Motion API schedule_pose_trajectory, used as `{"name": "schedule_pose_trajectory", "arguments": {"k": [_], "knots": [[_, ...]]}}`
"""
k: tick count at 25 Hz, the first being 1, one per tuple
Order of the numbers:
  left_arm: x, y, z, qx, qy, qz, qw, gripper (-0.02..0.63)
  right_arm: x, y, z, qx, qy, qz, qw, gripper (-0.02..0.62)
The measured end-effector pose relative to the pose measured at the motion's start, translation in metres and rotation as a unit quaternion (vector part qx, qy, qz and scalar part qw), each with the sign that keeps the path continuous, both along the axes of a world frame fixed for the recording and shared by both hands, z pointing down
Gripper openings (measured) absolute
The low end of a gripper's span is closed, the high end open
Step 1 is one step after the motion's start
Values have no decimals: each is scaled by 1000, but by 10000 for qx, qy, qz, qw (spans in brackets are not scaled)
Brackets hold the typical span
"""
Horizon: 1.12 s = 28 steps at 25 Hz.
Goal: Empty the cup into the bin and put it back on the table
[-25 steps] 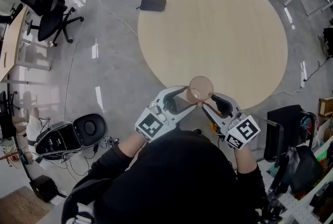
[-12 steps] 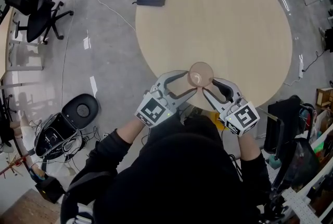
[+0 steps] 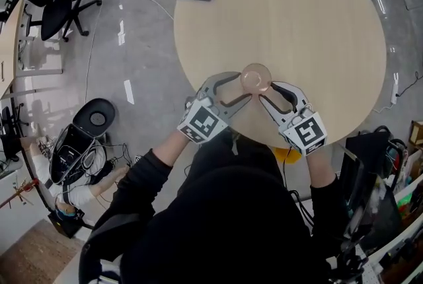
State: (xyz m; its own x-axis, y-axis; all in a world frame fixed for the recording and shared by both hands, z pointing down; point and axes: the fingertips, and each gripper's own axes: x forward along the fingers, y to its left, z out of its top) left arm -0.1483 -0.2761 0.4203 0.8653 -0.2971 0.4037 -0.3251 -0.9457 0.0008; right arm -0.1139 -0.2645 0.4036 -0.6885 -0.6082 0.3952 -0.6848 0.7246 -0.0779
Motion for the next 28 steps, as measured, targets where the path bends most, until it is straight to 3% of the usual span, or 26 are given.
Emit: {"name": "schedule_pose_trajectory", "arguments": {"k": [7, 16, 28], "knots": [[9, -23, 47, -82, -572, -183, 9982, 239, 8, -24, 40, -170, 288, -151, 9993, 160], [1, -35, 84, -252, -973, -289, 9945, 239, 0, -37, 78, -476, 369, -170, 9980, 160], [-3, -38, 105, -543, -1097, -320, 9920, 239, -3, -41, 105, -753, 533, -48, 9957, 160]]}}
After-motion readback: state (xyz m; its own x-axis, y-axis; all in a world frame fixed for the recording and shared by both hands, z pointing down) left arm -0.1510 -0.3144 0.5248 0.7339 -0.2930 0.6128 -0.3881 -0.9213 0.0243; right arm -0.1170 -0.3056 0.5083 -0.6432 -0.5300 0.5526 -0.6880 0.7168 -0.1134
